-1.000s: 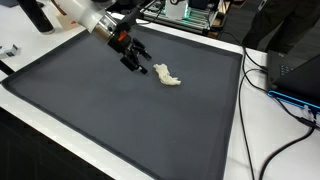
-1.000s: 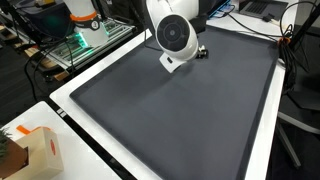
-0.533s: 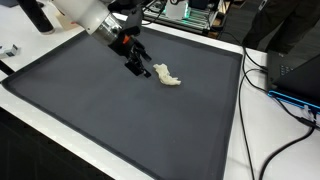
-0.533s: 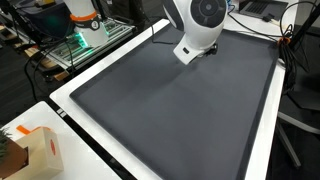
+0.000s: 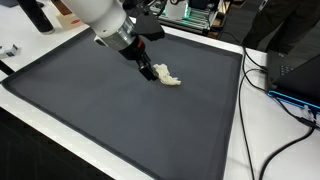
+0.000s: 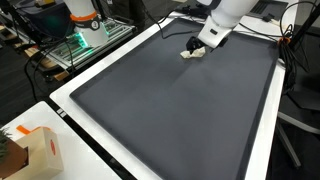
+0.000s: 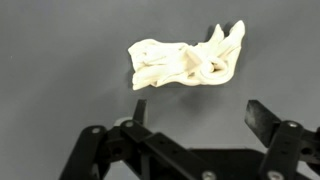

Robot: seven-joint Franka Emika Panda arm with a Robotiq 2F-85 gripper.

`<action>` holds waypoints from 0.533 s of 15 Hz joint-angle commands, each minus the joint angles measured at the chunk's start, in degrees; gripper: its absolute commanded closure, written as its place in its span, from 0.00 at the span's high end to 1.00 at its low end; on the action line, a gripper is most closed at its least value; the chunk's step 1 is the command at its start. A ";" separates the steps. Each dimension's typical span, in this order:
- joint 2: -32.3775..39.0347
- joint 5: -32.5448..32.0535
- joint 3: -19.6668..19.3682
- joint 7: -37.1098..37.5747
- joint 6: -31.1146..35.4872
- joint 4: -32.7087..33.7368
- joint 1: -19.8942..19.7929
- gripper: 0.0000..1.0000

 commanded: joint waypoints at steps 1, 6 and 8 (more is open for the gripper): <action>2.44 -9.11 0.19 1.09 -2.54 5.37 3.64 1.00; 4.37 -20.26 0.80 -0.02 -3.48 10.06 9.55 1.00; 5.42 -24.51 1.00 -0.67 -4.37 11.61 11.84 1.00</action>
